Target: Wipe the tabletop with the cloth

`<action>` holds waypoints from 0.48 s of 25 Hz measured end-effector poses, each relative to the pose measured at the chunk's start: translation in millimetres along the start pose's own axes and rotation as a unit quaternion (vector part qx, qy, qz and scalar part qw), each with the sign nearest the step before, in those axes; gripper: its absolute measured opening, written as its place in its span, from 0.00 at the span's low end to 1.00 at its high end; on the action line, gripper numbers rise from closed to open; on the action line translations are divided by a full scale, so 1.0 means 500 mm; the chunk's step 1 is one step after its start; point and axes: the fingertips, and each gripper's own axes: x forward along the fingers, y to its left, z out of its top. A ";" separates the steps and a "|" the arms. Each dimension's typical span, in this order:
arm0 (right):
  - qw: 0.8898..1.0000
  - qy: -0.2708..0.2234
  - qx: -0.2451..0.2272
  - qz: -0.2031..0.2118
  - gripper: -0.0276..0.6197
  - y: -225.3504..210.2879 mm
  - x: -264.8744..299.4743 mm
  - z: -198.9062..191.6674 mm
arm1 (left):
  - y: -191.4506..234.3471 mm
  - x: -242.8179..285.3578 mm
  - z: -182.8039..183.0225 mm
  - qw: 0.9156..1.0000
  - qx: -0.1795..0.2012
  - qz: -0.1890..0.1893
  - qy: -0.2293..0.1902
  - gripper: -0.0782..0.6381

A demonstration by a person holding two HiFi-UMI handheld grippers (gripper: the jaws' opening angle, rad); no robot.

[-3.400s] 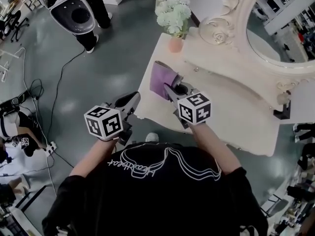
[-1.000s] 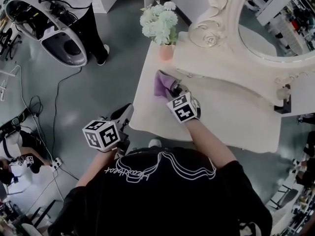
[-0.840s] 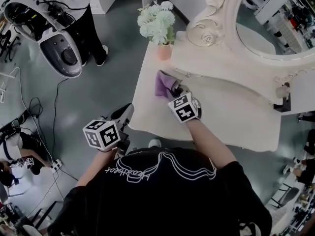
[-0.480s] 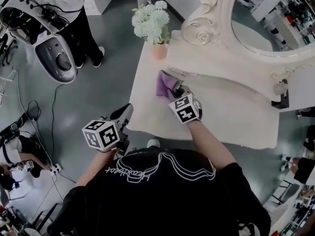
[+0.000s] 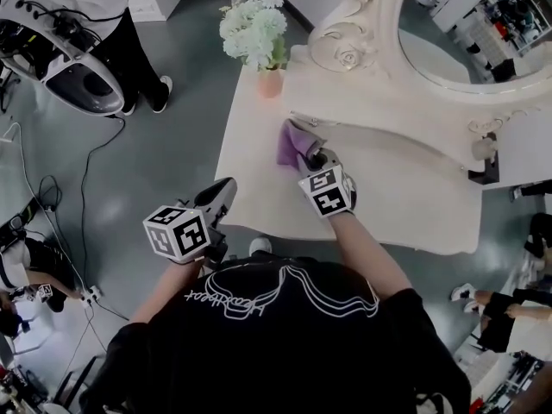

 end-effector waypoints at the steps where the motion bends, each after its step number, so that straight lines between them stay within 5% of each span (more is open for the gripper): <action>1: 1.000 0.001 0.000 -0.003 0.12 -0.003 -0.003 -0.005 | -0.003 0.001 -0.001 1.000 0.000 -0.001 -0.001 0.12; 12: 1.000 0.014 -0.002 -0.018 0.12 -0.046 -0.044 -0.052 | -0.057 0.010 -0.007 1.000 0.010 -0.009 -0.004 0.12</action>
